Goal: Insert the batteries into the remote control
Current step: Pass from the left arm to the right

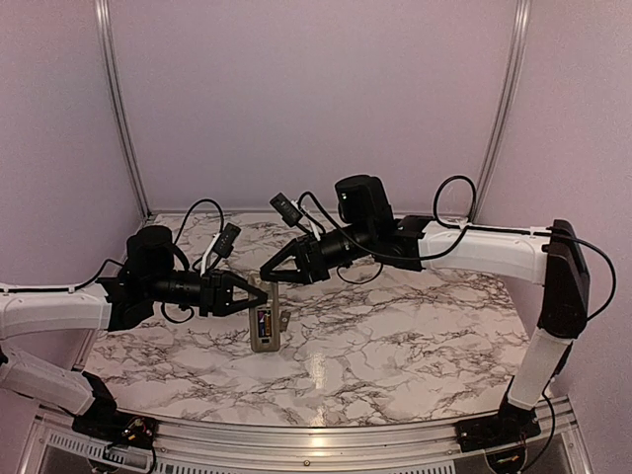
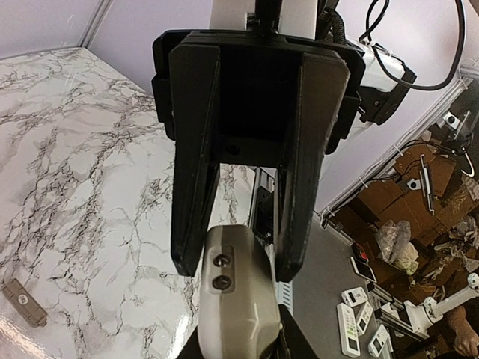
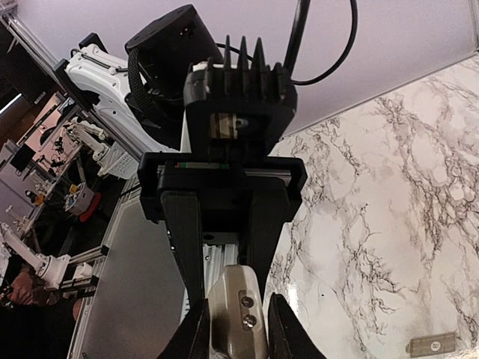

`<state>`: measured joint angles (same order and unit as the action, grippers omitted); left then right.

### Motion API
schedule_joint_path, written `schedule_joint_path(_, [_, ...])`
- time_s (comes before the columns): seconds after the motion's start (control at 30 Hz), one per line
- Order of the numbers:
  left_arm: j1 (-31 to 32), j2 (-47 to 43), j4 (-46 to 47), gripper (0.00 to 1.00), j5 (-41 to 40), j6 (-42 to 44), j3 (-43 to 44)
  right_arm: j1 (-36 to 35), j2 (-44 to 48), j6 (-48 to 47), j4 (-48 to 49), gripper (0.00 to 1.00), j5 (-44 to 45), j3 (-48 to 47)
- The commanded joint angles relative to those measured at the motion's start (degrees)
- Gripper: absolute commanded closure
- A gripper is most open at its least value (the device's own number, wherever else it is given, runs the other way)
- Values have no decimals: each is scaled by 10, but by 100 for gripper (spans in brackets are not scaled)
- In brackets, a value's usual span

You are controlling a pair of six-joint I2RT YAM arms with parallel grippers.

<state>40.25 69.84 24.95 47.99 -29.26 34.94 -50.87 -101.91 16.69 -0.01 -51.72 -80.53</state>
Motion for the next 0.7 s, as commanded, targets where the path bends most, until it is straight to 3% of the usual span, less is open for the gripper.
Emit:
schedule_joint_path(0.0, [3,3,-1,100,-18,13,26,-12,-18,-2,-16,71,-23,-28])
schedule_joint_path(0.17, [3,-3,-11,100,-30,23,27,-12,-24,-1,-21,73,-21,-23])
schedule_joint_path(0.47, [2,8,-38,100,-50,35,37,-12,-11,-2,-18,100,-10,-16])
schedule_joint_path(0.57, [2,14,-51,100,-57,39,43,-7,-4,4,-13,100,-11,-12])
schedule_joint_path(0.67, [2,16,-59,90,-62,42,46,1,8,15,-5,100,-9,-3])
